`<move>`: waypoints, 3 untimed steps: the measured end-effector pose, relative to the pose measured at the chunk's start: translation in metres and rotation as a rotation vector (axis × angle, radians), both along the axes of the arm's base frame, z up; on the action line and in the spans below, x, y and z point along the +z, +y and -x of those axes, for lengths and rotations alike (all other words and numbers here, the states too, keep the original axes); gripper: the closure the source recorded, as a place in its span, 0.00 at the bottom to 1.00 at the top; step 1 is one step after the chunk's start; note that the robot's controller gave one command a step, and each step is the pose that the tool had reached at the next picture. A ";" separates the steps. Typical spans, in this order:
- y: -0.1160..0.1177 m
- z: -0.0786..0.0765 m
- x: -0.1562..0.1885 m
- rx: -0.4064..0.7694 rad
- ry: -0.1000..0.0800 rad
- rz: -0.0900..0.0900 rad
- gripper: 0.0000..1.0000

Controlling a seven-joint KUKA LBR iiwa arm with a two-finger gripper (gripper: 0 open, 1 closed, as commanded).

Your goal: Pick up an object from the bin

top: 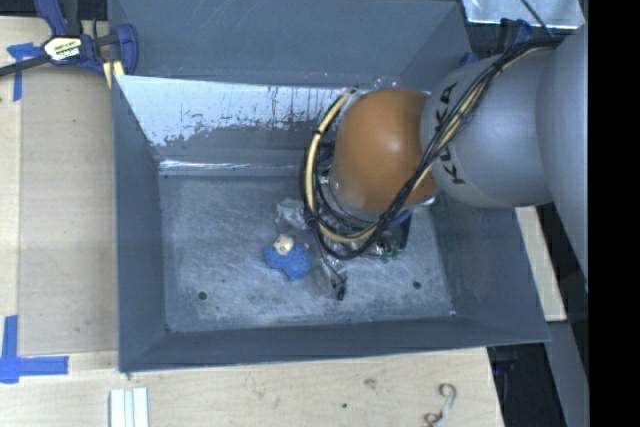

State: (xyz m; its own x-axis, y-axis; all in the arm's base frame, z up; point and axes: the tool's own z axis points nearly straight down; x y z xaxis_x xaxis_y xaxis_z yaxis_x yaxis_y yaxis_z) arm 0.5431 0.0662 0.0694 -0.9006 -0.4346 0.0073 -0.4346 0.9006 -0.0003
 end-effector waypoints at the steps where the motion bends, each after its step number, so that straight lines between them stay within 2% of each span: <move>1: -0.001 0.000 0.001 -0.004 -0.002 -0.001 0.00; 2: -0.001 -0.002 0.002 -0.005 -0.006 -0.003 1.00; 3: -0.001 -0.004 0.050 -0.008 -0.015 -0.004 1.00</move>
Offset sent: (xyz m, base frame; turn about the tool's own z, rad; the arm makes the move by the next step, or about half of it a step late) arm 0.0000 0.0000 0.0000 0.0000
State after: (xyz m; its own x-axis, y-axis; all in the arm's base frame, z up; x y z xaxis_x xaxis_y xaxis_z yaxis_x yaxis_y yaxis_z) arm 0.5470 0.0654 0.1190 -0.9042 -0.4270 -0.0077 -0.4270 0.9042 -0.0027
